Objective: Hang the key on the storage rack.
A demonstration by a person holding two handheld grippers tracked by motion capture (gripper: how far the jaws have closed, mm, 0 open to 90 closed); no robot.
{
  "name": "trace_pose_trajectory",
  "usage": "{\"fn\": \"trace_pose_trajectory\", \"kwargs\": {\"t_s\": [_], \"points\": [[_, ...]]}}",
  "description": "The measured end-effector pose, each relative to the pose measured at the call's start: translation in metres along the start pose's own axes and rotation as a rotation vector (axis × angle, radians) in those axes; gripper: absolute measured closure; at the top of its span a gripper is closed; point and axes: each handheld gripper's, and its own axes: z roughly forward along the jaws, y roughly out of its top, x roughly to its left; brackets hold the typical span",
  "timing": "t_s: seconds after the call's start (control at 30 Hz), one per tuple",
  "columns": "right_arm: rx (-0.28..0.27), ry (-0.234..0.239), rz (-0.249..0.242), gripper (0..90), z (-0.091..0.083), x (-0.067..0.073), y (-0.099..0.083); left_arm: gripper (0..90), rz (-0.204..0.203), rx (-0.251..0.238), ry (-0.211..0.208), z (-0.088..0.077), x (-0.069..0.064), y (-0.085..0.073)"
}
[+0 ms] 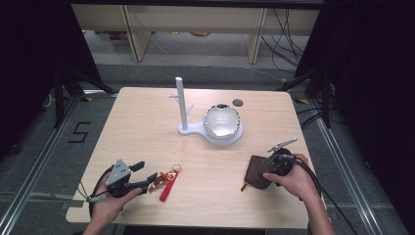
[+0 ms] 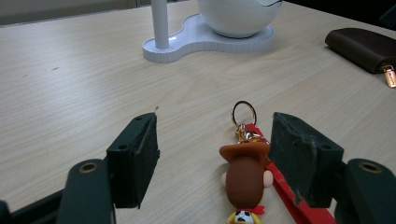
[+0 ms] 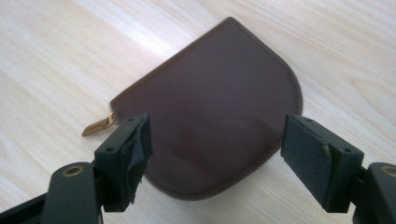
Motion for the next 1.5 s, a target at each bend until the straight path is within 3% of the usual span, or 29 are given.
{"fn": "trace_pose_trajectory", "kwargs": {"t_s": [0.13,0.23,0.4,0.47,0.63,0.7,0.8,0.9,1.23,1.33,1.5], "points": [[0.020,0.008,0.047,26.0,0.006,-0.011,0.009,32.1,0.005,0.008,0.000,0.002,0.000,-0.001],[0.081,0.013,0.115,26.3,0.009,-0.016,0.014,32.1,0.010,-0.001,0.001,0.003,0.001,-0.001],[0.130,0.046,0.157,26.9,0.015,-0.026,0.021,32.1,0.010,0.000,0.006,0.002,0.001,-0.001],[0.137,0.067,0.141,27.3,0.019,-0.031,0.022,32.1,0.007,-0.003,0.001,0.002,0.001,-0.002],[0.180,0.084,0.171,26.8,0.024,-0.037,0.024,32.1,0.001,-0.004,0.001,0.003,0.001,-0.003],[0.164,0.111,0.148,27.8,0.027,-0.041,0.024,32.1,-0.001,-0.003,0.001,0.003,0.002,-0.003],[0.186,0.141,0.190,30.9,0.027,-0.042,0.025,32.1,-0.005,0.001,0.005,0.003,0.001,-0.003],[0.203,0.163,0.209,35.0,0.028,-0.044,0.025,32.1,-0.009,-0.006,-0.003,0.004,0.001,-0.004],[0.227,0.132,0.228,58.3,0.019,-0.043,0.033,32.1,-0.008,0.003,0.008,0.002,0.002,-0.005],[0.227,0.107,0.258,65.6,0.018,-0.044,0.035,32.1,-0.013,0.003,0.010,0.002,0.002,-0.005],[0.218,0.096,0.233,77.0,0.015,-0.042,0.037,32.2,-0.016,0.002,0.010,0.002,0.003,-0.006]]}}
